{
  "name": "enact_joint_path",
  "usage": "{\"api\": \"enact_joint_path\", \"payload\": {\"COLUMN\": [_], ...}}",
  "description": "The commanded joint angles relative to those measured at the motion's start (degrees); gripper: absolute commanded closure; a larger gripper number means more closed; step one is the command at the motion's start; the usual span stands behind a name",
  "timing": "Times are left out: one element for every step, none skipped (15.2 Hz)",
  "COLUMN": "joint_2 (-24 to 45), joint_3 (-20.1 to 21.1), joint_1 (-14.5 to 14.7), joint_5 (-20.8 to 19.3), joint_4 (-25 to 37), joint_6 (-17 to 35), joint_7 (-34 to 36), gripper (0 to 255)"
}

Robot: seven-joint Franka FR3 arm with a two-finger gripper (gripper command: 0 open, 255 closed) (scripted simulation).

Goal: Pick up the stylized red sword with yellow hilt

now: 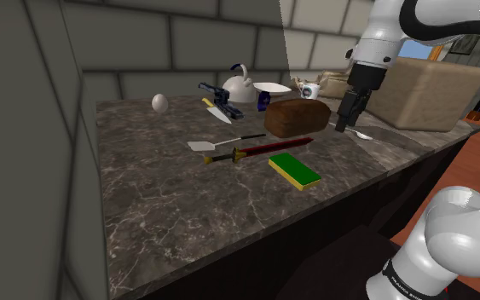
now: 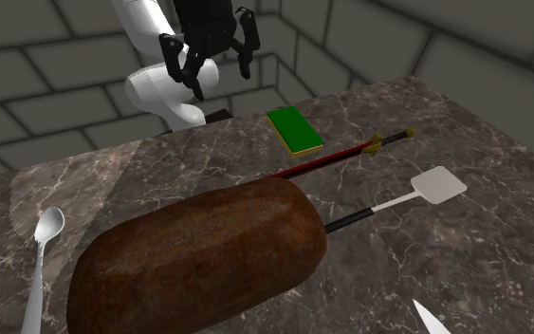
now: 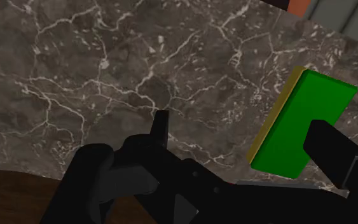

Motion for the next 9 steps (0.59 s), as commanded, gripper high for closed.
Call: {"api": "enact_joint_path", "payload": {"joint_2": [0.0,2.0,4.0,6.0,8.0,10.0,12.0,14.0,15.9], "joint_3": [0.0,0.4,0.8,1.3,1.7,2.2,2.6,3.1,3.6], "joint_1": [0.0,0.7,1.5,2.2,2.9,3.5,4.2,4.8,5.4], "joint_5": [0.0,0.0,0.0,0.1,0.0,0.0,0.0,-0.1,-0.2], "joint_4": [0.0,0.7,1.5,2.4,3.3,4.2,5.2,6.3,7.3], "joint_6": [0.0,1.1,2.2,3.2,4.2,5.1,5.9,6.7,7.5], "joint_7": [0.0,-0.8,-1.7,-2.5,-3.3,-4.1,-4.8,-5.6,-6.3], "gripper": [0,0,0,0,0,0,0,0,0]}}
